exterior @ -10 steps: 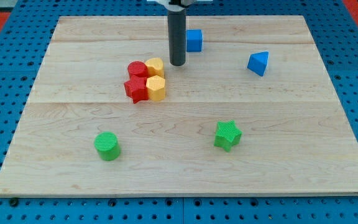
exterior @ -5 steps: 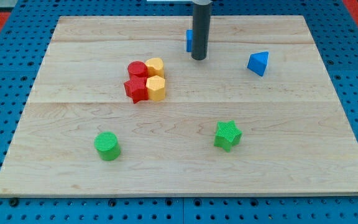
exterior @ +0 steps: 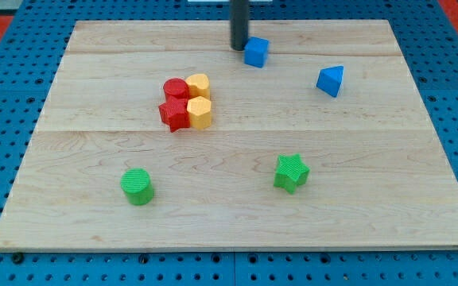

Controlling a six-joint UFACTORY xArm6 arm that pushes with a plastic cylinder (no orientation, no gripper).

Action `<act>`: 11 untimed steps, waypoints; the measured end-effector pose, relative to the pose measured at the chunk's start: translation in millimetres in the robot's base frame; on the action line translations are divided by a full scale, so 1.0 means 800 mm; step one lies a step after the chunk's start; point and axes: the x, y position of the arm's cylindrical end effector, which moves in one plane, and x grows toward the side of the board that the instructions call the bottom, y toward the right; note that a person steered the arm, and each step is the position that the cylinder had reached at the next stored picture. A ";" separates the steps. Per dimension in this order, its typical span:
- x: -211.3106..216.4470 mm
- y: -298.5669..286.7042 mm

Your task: Move the blue blocks horizontally

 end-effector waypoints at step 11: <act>0.196 0.094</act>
